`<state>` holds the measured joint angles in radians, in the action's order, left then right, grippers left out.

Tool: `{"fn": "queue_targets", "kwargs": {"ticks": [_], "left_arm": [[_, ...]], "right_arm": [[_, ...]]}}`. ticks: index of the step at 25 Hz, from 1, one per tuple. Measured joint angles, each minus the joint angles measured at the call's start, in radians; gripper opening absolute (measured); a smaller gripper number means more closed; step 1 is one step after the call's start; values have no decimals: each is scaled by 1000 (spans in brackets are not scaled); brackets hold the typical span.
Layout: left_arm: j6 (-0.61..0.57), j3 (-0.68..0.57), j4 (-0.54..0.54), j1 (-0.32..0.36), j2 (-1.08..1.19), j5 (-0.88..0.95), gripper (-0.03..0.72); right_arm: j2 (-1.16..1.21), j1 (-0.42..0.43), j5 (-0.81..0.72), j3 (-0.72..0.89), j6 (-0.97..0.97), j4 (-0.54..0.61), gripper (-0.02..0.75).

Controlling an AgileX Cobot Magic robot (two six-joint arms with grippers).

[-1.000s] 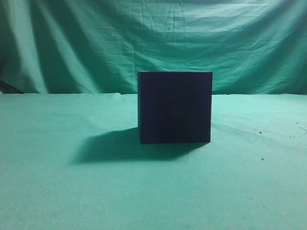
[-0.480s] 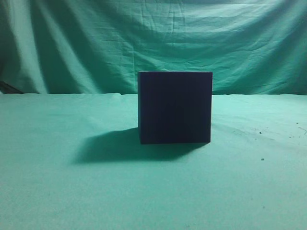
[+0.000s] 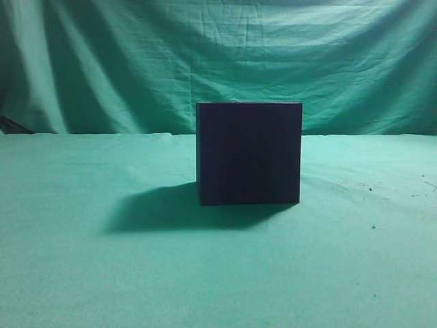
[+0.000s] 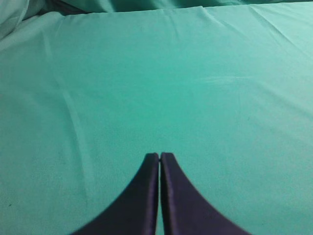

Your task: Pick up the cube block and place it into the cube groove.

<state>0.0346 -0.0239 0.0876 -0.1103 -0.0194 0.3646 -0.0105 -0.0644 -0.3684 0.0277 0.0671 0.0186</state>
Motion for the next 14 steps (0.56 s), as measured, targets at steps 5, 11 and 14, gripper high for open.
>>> {"fn": "queue_targets", "kwargs": {"ticks": [5, 11, 14], "left_arm": [[0, 0, 0, 0, 0, 0, 0], [0, 0, 0, 0, 0, 0, 0], [0, 0, 0, 0, 0, 0, 0]], "right_arm": [[0, 0, -33, 0, -21, 10, 48], [0, 0, -33, 0, -20, 20, 48], [0, 0, -33, 0, -20, 20, 48]]}}
